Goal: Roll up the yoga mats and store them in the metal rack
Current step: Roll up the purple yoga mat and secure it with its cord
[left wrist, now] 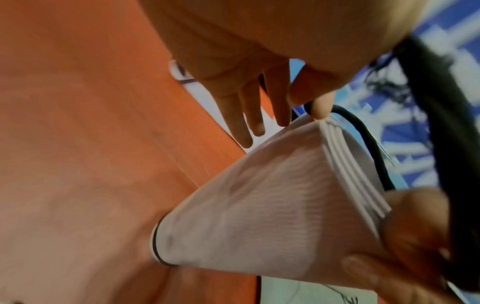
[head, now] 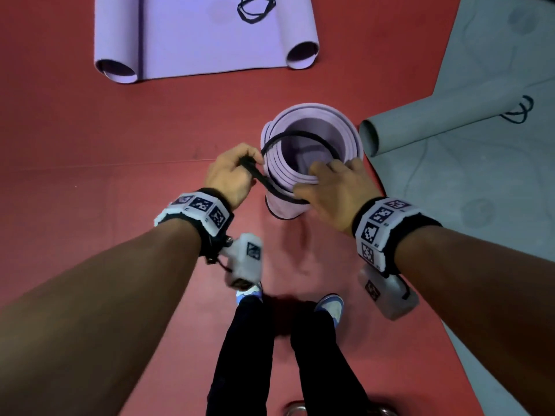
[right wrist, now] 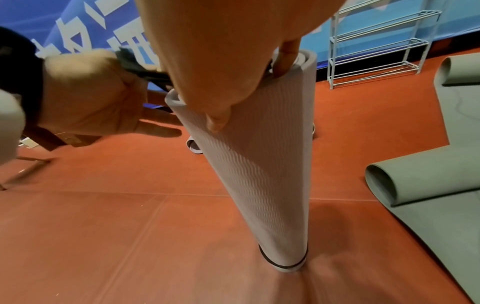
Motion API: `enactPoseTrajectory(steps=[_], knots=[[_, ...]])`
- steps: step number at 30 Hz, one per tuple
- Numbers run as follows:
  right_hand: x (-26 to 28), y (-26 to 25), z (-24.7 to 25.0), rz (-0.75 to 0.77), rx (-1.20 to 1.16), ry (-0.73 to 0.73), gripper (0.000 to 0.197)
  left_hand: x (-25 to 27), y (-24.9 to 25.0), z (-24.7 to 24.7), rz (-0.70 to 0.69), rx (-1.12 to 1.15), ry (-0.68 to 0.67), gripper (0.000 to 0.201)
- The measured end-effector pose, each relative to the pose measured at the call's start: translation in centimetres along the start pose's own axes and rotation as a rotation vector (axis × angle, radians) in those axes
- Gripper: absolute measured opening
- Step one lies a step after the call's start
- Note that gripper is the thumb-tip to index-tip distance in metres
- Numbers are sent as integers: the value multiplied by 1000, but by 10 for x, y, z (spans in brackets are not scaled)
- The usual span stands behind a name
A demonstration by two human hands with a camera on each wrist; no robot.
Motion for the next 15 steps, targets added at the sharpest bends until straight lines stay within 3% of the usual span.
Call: enactPoseTrajectory(steps=[3, 6, 8, 10, 12, 15], knots=[[1, -4, -7, -31, 45, -64, 34, -1, 0, 14, 69, 70, -66, 42], [-3, -10, -8, -8, 92, -82, 30, 2, -1, 21, 137, 173, -99, 30], [-4, -12, -13, 34, 103, -112, 31, 0, 4, 18, 37, -68, -91, 19], [-2, -12, -15, 61, 62, -112, 51, -3, 3, 7, -93, -453, -78, 47], [0, -9, -9, 59, -99, -9, 64, -4, 0, 0, -123, -545, -36, 63], [3, 7, 9, -26, -203, 255, 51, -10, -1, -6, -38, -506, -5, 74]])
Point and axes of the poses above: each hand's wrist, its own x-axis away from the middle knuckle, its own z-axis out of the back of the hand, y = z × x, the point moved 9 cm from there along -x, towards the middle knuckle, and after that the axes turned 14 degrees about -x, right-handed, at the moved point
